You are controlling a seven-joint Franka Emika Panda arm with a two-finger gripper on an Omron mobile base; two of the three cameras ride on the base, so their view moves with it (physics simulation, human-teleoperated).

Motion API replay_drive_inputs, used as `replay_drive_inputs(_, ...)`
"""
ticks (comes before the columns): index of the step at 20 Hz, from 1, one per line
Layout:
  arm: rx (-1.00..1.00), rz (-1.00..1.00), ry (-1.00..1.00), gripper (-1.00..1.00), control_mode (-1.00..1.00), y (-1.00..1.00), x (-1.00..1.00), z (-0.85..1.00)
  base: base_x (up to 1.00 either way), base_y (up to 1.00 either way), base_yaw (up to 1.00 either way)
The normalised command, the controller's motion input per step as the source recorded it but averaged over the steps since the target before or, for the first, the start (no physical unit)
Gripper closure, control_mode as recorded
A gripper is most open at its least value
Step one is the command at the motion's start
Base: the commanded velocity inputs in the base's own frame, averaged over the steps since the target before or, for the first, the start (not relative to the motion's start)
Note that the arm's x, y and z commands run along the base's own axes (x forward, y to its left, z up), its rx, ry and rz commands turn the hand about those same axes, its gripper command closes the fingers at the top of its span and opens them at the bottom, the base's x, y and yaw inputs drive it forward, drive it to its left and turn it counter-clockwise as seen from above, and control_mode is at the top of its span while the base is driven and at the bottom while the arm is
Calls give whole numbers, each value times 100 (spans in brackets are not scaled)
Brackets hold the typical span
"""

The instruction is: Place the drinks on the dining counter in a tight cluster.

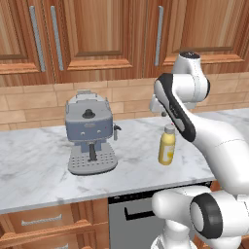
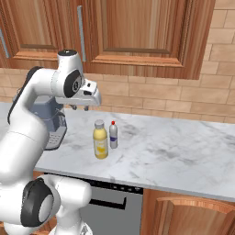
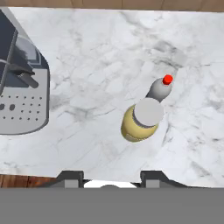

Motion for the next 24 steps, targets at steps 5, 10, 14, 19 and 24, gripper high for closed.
replay_drive_inputs(5, 0, 0, 4, -100, -100, -2, -6, -4, 0, 0, 0)
replay_drive_inputs(10, 0, -1, 9, -100, -100, -44, -7, -22, 0, 0, 0)
replay_drive_inputs(14, 0, 0, 12, -100, -100, -42, 3, -42, 0, 0, 0)
replay_drive_inputs(19, 0, 0, 9, -100, -100, -12, 36, -20, 0, 0, 0)
replay_drive_inputs(24, 0, 0, 1, -100, -100, 0, 35, -10, 0, 0, 0)
